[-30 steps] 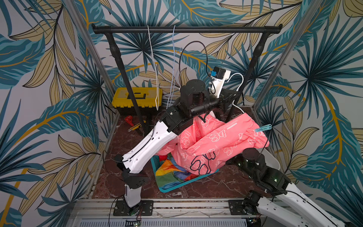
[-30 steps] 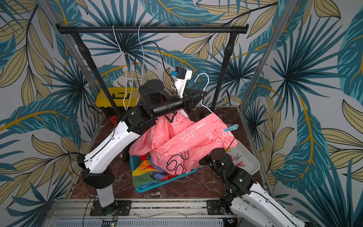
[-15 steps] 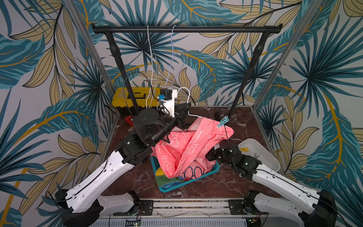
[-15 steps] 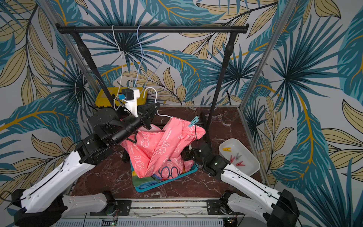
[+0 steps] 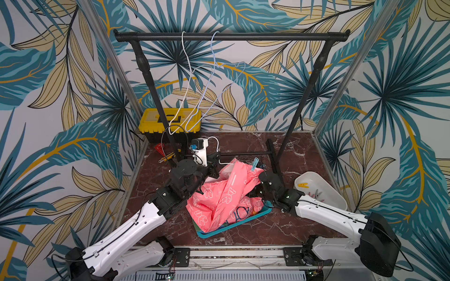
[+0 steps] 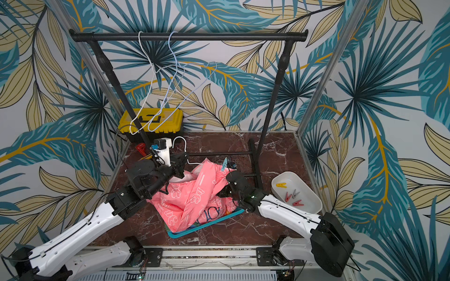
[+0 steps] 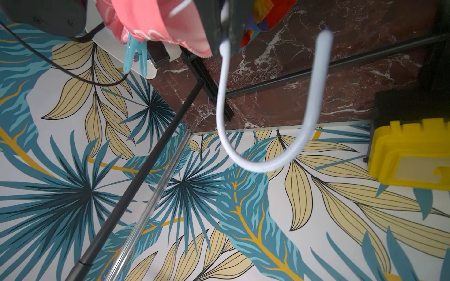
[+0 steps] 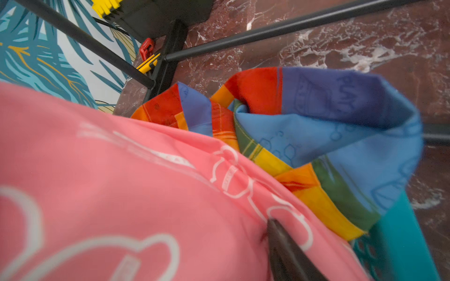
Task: Remove the clothespins securing jackets to the hanger
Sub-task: Adjust the jacket in the basket.
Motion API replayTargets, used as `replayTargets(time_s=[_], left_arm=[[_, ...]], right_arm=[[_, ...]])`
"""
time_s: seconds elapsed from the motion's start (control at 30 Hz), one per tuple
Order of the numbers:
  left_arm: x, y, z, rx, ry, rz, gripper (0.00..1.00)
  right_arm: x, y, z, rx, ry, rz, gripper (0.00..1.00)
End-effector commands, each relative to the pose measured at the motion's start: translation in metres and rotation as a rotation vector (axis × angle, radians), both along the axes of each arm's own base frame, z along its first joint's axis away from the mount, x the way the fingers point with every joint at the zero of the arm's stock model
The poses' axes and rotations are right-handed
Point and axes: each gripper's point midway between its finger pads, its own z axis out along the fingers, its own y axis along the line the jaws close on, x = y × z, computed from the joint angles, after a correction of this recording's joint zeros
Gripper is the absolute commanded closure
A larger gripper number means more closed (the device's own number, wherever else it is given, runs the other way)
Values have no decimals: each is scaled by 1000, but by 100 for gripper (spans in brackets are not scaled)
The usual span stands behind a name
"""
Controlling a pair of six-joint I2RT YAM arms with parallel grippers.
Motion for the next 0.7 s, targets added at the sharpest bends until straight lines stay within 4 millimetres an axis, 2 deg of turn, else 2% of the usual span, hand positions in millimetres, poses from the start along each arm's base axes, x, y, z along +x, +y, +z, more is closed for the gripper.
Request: replayTargets(time_s=[0.0, 0.07, 0.13, 0.23, 0.33, 0.47, 0.57, 0.67], left_arm=[[6, 1, -25, -5, 16, 25, 100], [11, 2, -35, 9, 33, 40, 100], [14, 3, -41, 9, 32, 51, 100], [22, 7, -47, 9, 37, 83, 100], [31, 9, -48, 1, 34, 119, 100], [50, 8, -50, -20, 38, 162, 100], [58, 2, -42, -38, -5, 156, 100], [58, -11, -44, -23, -34, 105, 100]], right_arm=[[-4, -36, 4, -37, 37, -129, 35], [-14, -68, 4, -111, 83, -207, 37], [-23, -89, 13, -119, 76, -235, 38], [-37, -108, 19, -107, 83, -245, 36], [-43, -125, 26, -119, 103, -282, 40], [-38, -120, 49, -63, 86, -256, 47], [-32, -102, 75, 18, 45, -192, 53], [-24, -86, 91, 86, 15, -154, 57]])
